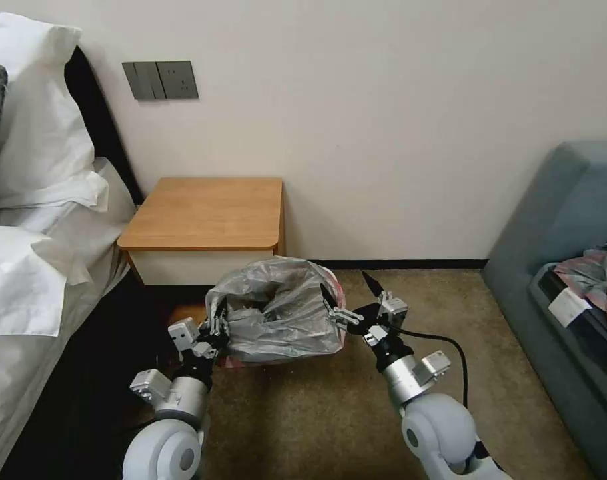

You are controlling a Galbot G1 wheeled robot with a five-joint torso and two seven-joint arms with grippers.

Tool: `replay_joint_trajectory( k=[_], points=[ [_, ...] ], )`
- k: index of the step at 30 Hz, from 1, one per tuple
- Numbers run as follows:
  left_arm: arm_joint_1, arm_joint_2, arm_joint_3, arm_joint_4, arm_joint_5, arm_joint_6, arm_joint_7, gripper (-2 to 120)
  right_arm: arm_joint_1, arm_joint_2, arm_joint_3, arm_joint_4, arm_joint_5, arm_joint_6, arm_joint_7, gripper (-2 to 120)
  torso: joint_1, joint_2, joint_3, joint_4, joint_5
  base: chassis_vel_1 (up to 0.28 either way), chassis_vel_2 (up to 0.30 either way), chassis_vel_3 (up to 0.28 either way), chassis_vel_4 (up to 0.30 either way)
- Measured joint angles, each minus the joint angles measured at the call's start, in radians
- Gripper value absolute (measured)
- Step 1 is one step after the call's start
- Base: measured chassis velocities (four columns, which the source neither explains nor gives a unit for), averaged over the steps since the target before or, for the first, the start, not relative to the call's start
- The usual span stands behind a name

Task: Pick up the garbage bag from the table and place it over the trash can.

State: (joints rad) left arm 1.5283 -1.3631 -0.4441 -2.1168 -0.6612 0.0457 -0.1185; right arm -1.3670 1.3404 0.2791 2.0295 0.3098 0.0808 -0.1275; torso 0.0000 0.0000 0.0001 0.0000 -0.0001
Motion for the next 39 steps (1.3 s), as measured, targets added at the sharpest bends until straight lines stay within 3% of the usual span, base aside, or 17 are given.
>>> replay_joint_trajectory(
  k=[16, 18, 23, 24, 27, 39],
  points=[
    [0.0, 0.0, 0.003, -0.003, -0.023, 0.013, -0.005, 6, -0.039, 0.012, -0.004, 0.017, 0.007, 0.02, -0.007, 47, 0.0, 0.0, 0.0, 0.0, 0.0, 0.0, 0.0, 0.0, 0.0],
    [0.0, 0.0, 0.004, -0.003, -0.028, 0.017, -0.006, 6, -0.043, 0.014, -0.004, 0.017, -0.009, 0.032, -0.015, 35, 0.0, 0.0, 0.0, 0.0, 0.0, 0.0, 0.0, 0.0, 0.0],
    [0.0, 0.001, 0.004, -0.004, -0.041, 0.03, -0.01, 6, -0.048, 0.015, -0.001, 0.019, -0.042, 0.053, -0.027, 24, 0.0, 0.0, 0.0, 0.0, 0.0001, 0.0, 0.0, 0.0, 0.0],
    [-0.001, 0.002, 0.004, -0.005, -0.049, 0.042, -0.014, 6, -0.051, 0.015, 0.0, 0.021, -0.062, 0.065, -0.034, 14, 0.0, 0.0, 0.0, 0.0, 0.0001, 0.0, 0.0, 0.0, 0.0],
    [-0.003, 0.003, 0.004, -0.005, -0.053, 0.056, -0.017, 6, -0.054, 0.014, 0.002, 0.022, -0.085, 0.081, -0.047, 3, 0.0, 0.0, 0.0, 0.0, 0.0001, 0.0, 0.0, 0.0, 0.0],
    [0.004, 0.004, 0.003, 0.006, -0.038, 0.082, -0.007, 6, -0.029, -0.012, 0.018, 0.041, -0.071, 0.063, -0.051, 0, 0.0, 0.0, 0.0, 0.0, 0.0002, 0.0, 0.0, 0.0, 0.0]
  ],
)
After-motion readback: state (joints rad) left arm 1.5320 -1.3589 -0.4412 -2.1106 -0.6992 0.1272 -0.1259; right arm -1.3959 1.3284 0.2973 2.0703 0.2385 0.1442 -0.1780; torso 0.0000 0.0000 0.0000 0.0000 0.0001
